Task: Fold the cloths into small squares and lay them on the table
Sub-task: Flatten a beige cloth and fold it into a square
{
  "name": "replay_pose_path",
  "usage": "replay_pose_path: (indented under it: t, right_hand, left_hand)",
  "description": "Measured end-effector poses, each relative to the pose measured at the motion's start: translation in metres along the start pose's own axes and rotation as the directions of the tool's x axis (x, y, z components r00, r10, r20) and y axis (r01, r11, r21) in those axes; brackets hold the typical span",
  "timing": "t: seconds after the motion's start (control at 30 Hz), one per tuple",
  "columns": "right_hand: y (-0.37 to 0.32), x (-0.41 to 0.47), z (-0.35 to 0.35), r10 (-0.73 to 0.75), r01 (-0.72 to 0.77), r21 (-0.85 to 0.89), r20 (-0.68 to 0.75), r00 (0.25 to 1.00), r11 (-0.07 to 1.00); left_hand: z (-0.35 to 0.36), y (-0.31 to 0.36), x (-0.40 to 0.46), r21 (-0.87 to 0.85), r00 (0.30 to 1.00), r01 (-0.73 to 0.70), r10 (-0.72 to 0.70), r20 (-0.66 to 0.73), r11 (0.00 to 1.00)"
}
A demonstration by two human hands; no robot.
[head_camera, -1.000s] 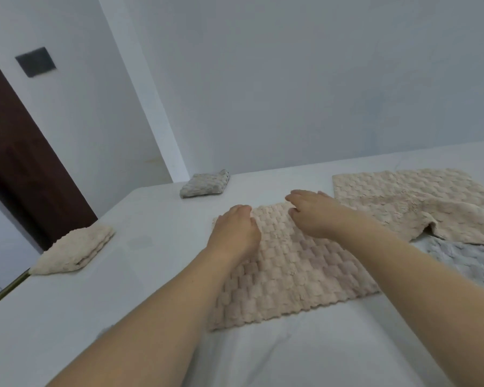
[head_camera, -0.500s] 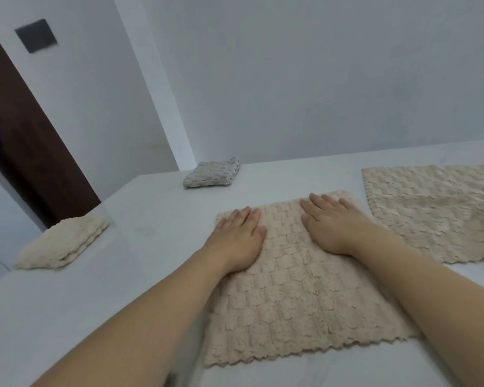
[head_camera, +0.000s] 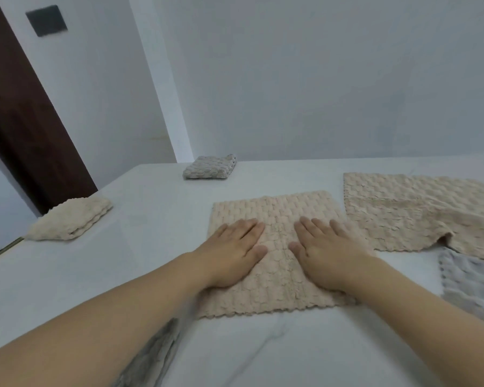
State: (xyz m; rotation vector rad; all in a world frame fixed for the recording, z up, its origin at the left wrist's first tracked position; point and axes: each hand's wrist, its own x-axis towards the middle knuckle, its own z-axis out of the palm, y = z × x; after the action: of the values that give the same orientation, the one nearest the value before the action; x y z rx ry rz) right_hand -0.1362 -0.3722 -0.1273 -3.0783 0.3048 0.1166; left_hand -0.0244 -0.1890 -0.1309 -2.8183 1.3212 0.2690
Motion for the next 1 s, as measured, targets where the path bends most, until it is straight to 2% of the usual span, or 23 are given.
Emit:
replay_pose_path:
  t: [0.1, 0.23, 0.27, 0.33, 0.4, 0.43, 0.5, 0.57, 0.63, 0.67, 0.73, 0.8, 0.87, 0.93, 1.0]
  right_hand:
    - [0.015, -0.013, 0.005, 0.031, -0.033, 0.080, 0.026, 0.999, 0.996]
    - [0.025, -0.018, -0.005, 0.160, -0.157, -0.074, 0.024, 0.987, 0.985]
    - [0.022, -0.021, -0.007, 0.156, -0.155, -0.110, -0.006, 0.988, 0.982]
    - [0.011, -0.030, -0.010, 0.086, -0.090, -0.102, -0.039, 0.995, 0.991]
    - [0.001, -0.039, -0.007, -0.033, 0.033, -0.012, -0.009, 0.999, 0.999]
    - [-0.002, -0.044, -0.002, -0.079, 0.079, 0.019, 0.024, 0.997, 0.997]
    - [0.003, -0.052, 0.006, -0.082, 0.078, 0.060, 0.068, 0.994, 0.995]
    - [0.015, -0.056, 0.005, 0.022, -0.025, 0.043, 0.065, 0.998, 0.999]
    - [0.022, -0.058, -0.004, 0.135, -0.132, -0.064, 0.039, 0.990, 0.989]
    - [0.020, -0.061, -0.010, 0.157, -0.156, -0.126, 0.002, 0.988, 0.980]
    - [0.011, -0.066, -0.019, 0.110, -0.118, -0.153, -0.063, 0.992, 0.981]
    - [-0.003, -0.077, -0.026, 0.031, -0.031, -0.001, -0.014, 0.999, 1.000]
    - [-0.012, -0.086, -0.028, -0.018, 0.013, 0.071, 0.075, 0.997, 0.997]
    - [-0.015, -0.090, -0.029, -0.023, 0.024, -0.016, 0.054, 0.998, 1.000]
    - [-0.015, -0.091, -0.032, -0.031, 0.030, -0.152, -0.004, 1.000, 0.988]
  left_hand:
    - [-0.006, -0.017, -0.015, 0.062, 0.995, 0.088, -0.091, 0.048, 0.994]
    - [-0.028, -0.025, -0.027, 0.298, 0.955, 0.219, -0.266, 0.128, 0.929]
    - [-0.033, -0.020, -0.030, 0.311, 0.960, 0.212, -0.257, 0.113, 0.927]
    - [-0.036, -0.001, -0.035, 0.203, 0.986, 0.126, -0.145, 0.084, 0.971]
    - [-0.027, 0.023, -0.044, 0.051, 0.992, 0.017, -0.023, 0.127, 0.999]
    - [-0.018, 0.032, -0.051, 0.034, 0.985, -0.015, 0.009, 0.171, 0.999]
    - [-0.006, 0.030, -0.062, 0.078, 0.977, -0.028, 0.010, 0.214, 0.997]
    - [-0.012, 0.016, -0.067, 0.175, 0.973, 0.024, -0.063, 0.221, 0.984]
    - [-0.028, 0.008, -0.071, 0.297, 0.976, 0.046, -0.106, 0.189, 0.954]
    - [-0.035, 0.010, -0.074, 0.326, 0.988, 0.029, -0.077, 0.135, 0.945]
    - [-0.042, 0.023, -0.080, 0.266, 0.999, -0.025, 0.016, 0.035, 0.964]
    - [-0.041, 0.039, -0.091, 0.215, 0.997, -0.057, 0.045, 0.059, 0.975]
    - [-0.036, 0.050, -0.096, 0.332, 0.997, -0.075, 0.058, 0.059, 0.940]
    - [-0.036, 0.052, -0.091, 0.443, 0.995, -0.083, 0.101, -0.018, 0.892]
    - [-0.045, 0.055, -0.087, 0.386, 0.995, -0.021, 0.058, -0.084, 0.922]
